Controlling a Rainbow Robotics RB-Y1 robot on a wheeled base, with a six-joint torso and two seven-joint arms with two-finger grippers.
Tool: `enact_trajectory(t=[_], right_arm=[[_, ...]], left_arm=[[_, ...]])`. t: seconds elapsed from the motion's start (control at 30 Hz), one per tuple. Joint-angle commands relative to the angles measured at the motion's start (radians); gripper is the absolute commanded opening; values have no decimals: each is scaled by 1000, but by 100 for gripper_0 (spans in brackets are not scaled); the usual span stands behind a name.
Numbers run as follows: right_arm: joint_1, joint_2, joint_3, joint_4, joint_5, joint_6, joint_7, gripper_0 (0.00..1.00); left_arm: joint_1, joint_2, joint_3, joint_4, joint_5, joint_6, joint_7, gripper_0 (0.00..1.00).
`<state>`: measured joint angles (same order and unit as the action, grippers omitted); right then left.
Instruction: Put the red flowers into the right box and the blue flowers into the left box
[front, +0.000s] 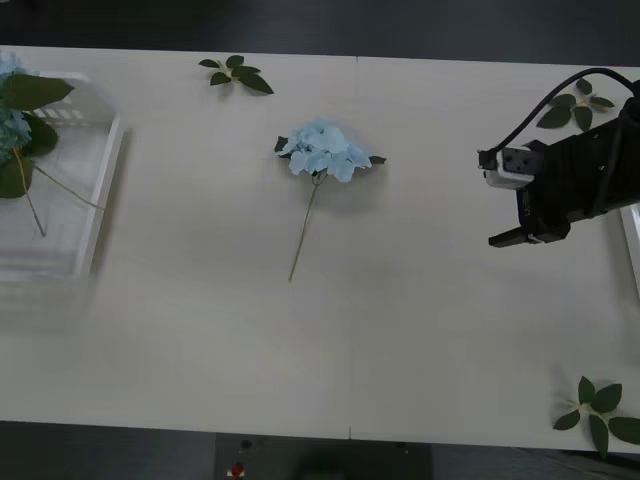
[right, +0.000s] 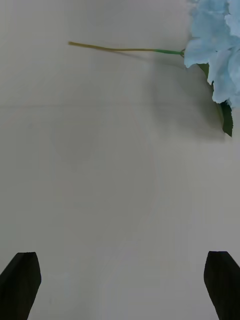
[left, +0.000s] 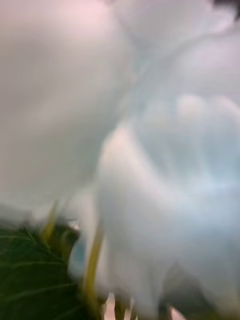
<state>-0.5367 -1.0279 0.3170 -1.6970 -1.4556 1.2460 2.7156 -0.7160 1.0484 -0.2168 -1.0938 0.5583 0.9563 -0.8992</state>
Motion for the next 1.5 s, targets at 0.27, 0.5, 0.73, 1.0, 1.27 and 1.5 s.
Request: enact_trajectory(t=[0.27, 0.5, 0.73, 1.0, 1.27, 1.5], right_arm=[[-32, -55, -12, 59, -8, -7, -10, 96], [-34, -77, -12, 62, -9, -8, -10, 95], [-34, -77, -12, 62, -9, -8, -10, 95], [-34, -77, -12, 62, -9, -8, -10, 95], [-34, -77, -12, 62, -9, -8, -10, 95], [-34, -77, -12, 62, -9, -8, -10, 96]], left_arm=[[-31, 19, 28, -5, -23, -7, 43, 100], [-31, 19, 28, -5, -21, -5, 43, 100], [-30, 19, 39, -26, 106, 68, -27, 100], [-30, 62, 134, -109, 195, 364, -239, 100], [-31, 62, 313, -170, 279, 641, -501, 100], [-31, 7, 366, -232, 635, 673, -828, 100]])
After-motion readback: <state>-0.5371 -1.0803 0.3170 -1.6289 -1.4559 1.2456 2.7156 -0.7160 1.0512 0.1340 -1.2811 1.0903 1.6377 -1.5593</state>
